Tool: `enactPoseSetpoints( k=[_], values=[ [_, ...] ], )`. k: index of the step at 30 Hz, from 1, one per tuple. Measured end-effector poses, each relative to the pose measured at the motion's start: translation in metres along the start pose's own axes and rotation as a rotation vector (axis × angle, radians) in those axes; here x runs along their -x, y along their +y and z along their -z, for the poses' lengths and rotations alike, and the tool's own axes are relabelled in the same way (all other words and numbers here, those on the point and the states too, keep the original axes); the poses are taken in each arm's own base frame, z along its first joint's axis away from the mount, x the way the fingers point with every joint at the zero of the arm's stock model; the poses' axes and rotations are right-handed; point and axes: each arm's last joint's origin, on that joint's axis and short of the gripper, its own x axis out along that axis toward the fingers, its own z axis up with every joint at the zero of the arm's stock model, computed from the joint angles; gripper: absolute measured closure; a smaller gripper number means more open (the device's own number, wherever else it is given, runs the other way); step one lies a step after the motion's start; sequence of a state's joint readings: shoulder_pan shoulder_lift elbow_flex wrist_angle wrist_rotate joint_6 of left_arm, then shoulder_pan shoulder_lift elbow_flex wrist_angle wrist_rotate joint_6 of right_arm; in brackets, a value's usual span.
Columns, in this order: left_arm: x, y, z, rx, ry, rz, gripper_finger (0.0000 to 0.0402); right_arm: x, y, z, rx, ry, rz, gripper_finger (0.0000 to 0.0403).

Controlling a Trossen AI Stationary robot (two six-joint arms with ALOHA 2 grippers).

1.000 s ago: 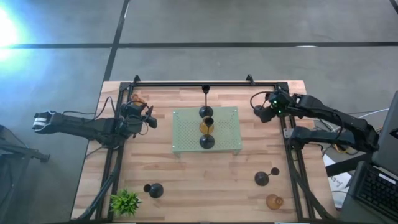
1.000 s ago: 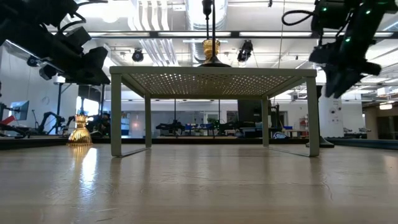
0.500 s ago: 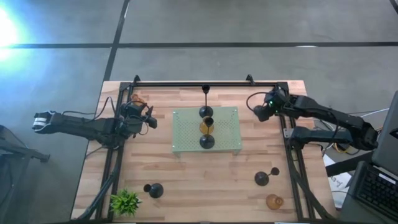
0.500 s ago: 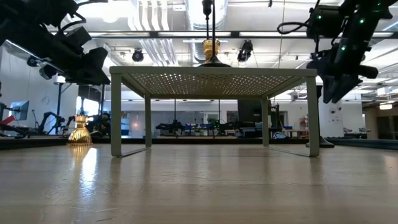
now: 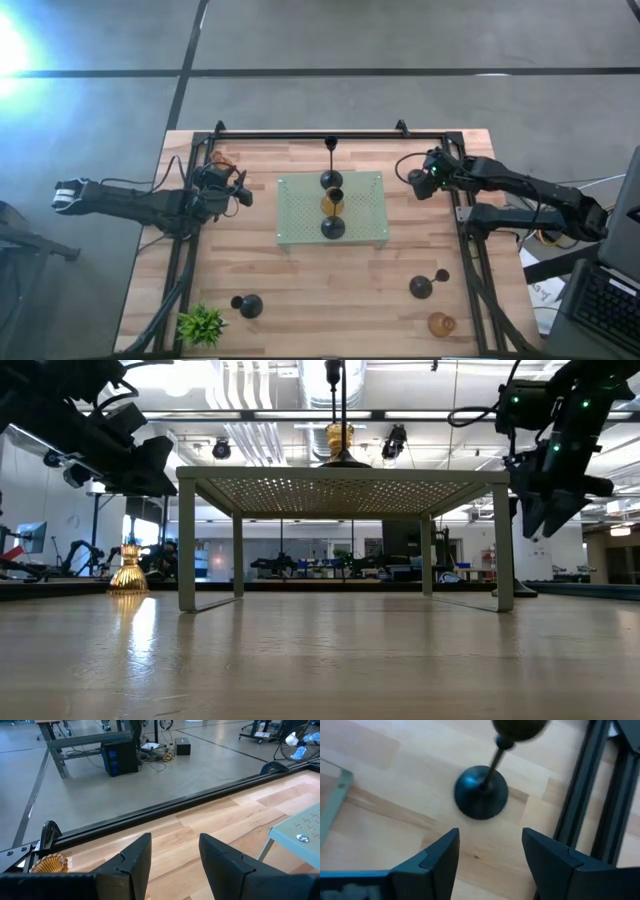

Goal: Pick & Place candle stick holders
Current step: Put the black candle holder on the shelf

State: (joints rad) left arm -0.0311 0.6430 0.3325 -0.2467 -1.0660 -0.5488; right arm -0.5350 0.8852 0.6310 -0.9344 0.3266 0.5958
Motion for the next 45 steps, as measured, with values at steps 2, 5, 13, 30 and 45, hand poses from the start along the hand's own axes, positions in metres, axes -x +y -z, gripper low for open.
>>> enactPoseSetpoints(
  k=[2, 5, 13, 30, 45],
  values=[
    [0.000, 0.000, 0.000, 0.000, 0.000, 0.000, 0.0232, 0.003, 0.001, -0.002, -0.004, -0.002, -0.021, 0.0188],
    [0.000, 0.000, 0.000, 0.000, 0.000, 0.000, 0.0232, 0.007, 0.002, -0.006, -0.004, -0.016, -0.031, 0.0189],
    [0.000, 0.000, 0.000, 0.000, 0.000, 0.001, 0.0232, 0.005, 0.002, -0.006, 0.000, -0.049, -0.008, 0.0206],
    [0.000, 0.000, 0.000, -0.006, 0.005, 0.009, 0.0232, 0.001, 0.008, -0.016, 0.009, -0.205, -0.027, 0.0211],
    [0.000, 0.000, 0.000, -0.007, 0.006, 0.009, 0.0232, -0.018, 0.006, -0.008, -0.017, -0.276, 0.052, 0.0212]
  ],
)
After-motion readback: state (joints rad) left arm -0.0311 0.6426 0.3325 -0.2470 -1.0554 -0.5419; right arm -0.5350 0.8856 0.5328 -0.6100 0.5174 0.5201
